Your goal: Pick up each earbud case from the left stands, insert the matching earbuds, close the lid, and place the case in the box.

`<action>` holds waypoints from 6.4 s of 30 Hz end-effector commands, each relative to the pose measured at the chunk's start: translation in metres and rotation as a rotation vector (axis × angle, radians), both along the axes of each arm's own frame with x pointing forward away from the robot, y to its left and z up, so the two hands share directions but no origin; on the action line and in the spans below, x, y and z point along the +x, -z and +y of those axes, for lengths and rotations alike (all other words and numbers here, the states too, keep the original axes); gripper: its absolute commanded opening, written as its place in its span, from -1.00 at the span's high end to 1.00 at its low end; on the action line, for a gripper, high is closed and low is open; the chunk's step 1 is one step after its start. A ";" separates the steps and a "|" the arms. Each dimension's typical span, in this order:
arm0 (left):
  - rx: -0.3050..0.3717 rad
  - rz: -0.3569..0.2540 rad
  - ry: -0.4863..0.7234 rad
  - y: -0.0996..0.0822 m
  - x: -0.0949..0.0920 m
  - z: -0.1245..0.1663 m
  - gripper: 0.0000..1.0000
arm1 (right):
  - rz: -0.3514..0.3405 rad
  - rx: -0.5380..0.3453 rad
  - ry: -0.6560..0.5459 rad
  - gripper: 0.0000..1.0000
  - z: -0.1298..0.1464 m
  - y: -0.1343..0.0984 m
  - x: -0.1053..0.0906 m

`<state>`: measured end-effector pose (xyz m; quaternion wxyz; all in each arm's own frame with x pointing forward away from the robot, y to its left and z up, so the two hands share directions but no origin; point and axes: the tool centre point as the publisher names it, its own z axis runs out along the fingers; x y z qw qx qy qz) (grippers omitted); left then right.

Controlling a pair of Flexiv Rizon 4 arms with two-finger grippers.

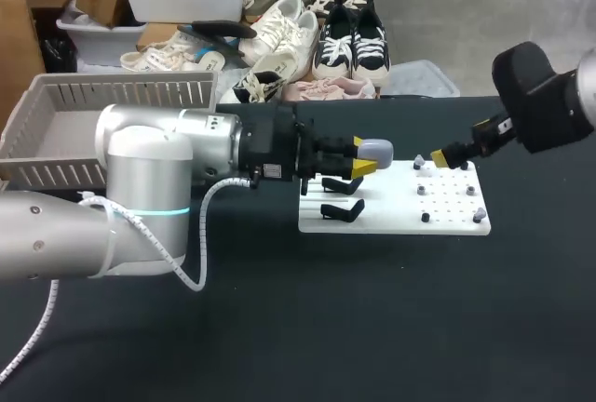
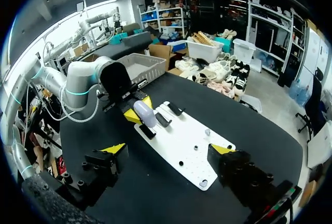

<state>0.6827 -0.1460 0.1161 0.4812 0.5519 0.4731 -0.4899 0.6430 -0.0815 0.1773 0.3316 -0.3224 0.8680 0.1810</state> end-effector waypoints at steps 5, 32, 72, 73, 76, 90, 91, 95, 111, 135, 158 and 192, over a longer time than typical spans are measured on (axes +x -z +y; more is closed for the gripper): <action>-0.007 0.009 -0.003 0.002 -0.005 -0.004 1.00 | -0.021 -0.060 0.028 -1.00 0.021 0.001 -0.005; -0.005 0.011 -0.025 0.007 -0.008 -0.005 1.00 | 0.008 -0.131 -0.034 -1.00 0.053 0.017 0.005; -0.005 0.011 -0.025 0.007 -0.008 -0.005 1.00 | 0.074 -0.202 -0.025 -1.00 0.061 0.040 0.037; -0.005 0.011 -0.025 0.007 -0.008 -0.005 1.00 | 0.075 -0.203 -0.025 -1.00 0.061 0.040 0.037; -0.005 0.011 -0.025 0.007 -0.008 -0.005 1.00 | 0.080 -0.207 -0.025 -1.00 0.061 0.042 0.037; -0.005 0.011 -0.025 0.007 -0.008 -0.005 1.00 | 0.082 -0.210 -0.006 -1.00 0.057 0.044 0.041; -0.005 0.011 -0.025 0.007 -0.008 -0.005 1.00 | 0.081 -0.210 -0.005 -1.00 0.057 0.044 0.041; -0.005 0.011 -0.025 0.007 -0.008 -0.005 1.00 | 0.077 -0.211 0.000 -1.00 0.056 0.042 0.043; -0.005 0.011 -0.025 0.007 -0.008 -0.005 1.00 | -0.002 -0.245 0.062 -1.00 0.048 0.011 0.053; -0.005 0.011 -0.025 0.007 -0.008 -0.005 1.00 | 0.195 -0.610 0.284 -1.00 -0.038 0.040 0.010; -0.005 0.011 -0.025 0.007 -0.008 -0.005 1.00 | 0.396 -0.576 0.415 -1.00 -0.053 0.088 -0.004; -0.005 0.011 -0.025 0.007 -0.008 -0.005 1.00 | 0.386 -0.505 0.502 0.07 -0.061 0.134 0.000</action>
